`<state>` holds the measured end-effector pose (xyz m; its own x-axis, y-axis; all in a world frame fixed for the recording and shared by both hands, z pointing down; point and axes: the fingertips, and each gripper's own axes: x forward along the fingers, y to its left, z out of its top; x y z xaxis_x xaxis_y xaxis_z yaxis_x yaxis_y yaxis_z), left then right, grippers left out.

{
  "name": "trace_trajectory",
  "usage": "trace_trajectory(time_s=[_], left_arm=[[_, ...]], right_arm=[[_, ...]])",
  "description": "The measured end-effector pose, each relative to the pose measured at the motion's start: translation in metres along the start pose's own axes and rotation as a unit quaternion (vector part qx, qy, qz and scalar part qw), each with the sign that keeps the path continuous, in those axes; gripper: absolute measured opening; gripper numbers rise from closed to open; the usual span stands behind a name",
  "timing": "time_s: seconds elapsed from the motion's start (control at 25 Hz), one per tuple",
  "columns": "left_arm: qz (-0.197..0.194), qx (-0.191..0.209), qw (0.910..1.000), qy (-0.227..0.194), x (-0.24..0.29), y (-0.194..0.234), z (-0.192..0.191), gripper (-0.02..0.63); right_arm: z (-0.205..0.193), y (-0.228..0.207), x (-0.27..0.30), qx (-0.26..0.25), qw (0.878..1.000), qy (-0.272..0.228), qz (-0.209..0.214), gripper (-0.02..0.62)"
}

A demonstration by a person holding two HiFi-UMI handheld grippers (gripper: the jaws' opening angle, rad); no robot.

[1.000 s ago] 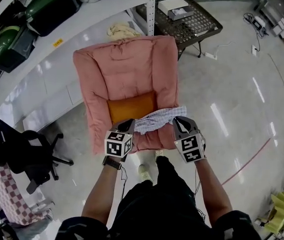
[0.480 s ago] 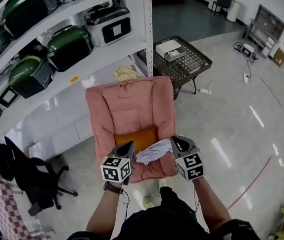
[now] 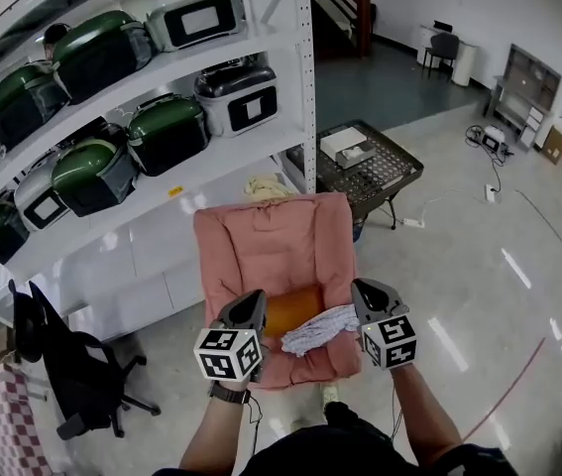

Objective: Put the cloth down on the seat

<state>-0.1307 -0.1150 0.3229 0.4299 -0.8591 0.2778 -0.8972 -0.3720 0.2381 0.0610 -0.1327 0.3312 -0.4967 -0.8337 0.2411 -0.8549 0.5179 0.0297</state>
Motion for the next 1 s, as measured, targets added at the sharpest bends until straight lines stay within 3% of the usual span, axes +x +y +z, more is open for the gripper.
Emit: trace_trajectory(time_s=[0.28, 0.52, 1.0], left_arm=[[0.029, 0.016, 0.9980, -0.053, -0.044, 0.001, 0.035, 0.006], [0.029, 0.012, 0.9954, -0.091, -0.069, -0.003, 0.062, 0.006], [0.041, 0.017, 0.9930, -0.110, -0.087, 0.003, 0.069, 0.005]], right_arm=[[0.037, 0.022, -0.023, -0.015, 0.999, -0.040, 0.004, 0.005], [0.075, 0.028, -0.037, -0.008, 0.997, -0.080, 0.011, 0.005], [0.079, 0.042, -0.040, 0.014, 0.996, -0.090, 0.019, 0.005]])
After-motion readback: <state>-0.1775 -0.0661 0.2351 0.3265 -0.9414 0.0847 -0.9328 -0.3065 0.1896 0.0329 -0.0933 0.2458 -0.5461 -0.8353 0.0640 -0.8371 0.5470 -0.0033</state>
